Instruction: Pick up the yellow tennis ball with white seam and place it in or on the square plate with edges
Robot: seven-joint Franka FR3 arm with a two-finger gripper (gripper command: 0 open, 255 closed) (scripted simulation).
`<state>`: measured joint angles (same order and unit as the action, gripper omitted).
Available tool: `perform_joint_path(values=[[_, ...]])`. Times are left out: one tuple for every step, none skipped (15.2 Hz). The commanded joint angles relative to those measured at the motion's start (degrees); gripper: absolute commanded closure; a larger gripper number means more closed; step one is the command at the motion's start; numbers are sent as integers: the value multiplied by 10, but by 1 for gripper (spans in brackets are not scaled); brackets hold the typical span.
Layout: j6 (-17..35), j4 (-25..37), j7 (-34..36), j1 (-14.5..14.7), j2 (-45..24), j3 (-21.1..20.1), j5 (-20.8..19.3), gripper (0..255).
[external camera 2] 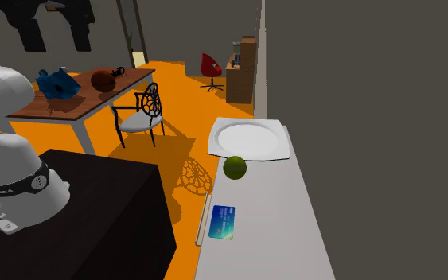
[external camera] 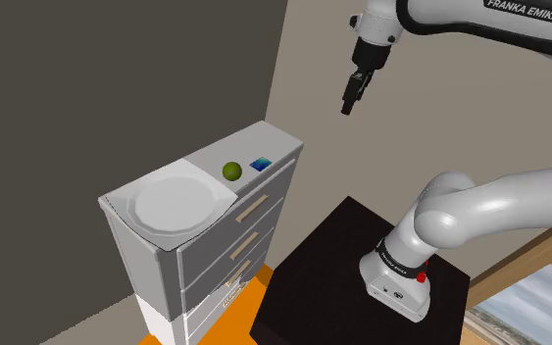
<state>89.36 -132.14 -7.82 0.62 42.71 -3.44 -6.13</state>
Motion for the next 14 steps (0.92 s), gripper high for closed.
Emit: perform_joint_path(values=[[0, 0, 0, 0, 0, 0, 0, 0], [21, -12, 2, 2, -7, -1, 3, 0], [43, -23, 3, 5, -14, -3, 5, 0], [64, -33, 5, 7, -23, -4, 8, 0], [86, -42, 6, 10, -32, -6, 10, 0], [107, -51, 8, 12, -42, -7, 13, 0], [129, -58, 9, 15, -53, -9, 15, 0], [151, -65, 10, 17, -65, -11, 17, 0], [173, -72, 12, 19, -77, -13, 19, 0], [194, -77, 13, 21, -91, -15, 21, 0], [216, -82, 14, 24, -105, -17, 22, 0], [238, -85, 16, 26, -120, -19, 24, 0], [259, -88, 17, 28, -135, -22, 25, 0], [280, -90, 18, 30, -151, -24, 26, 0]])
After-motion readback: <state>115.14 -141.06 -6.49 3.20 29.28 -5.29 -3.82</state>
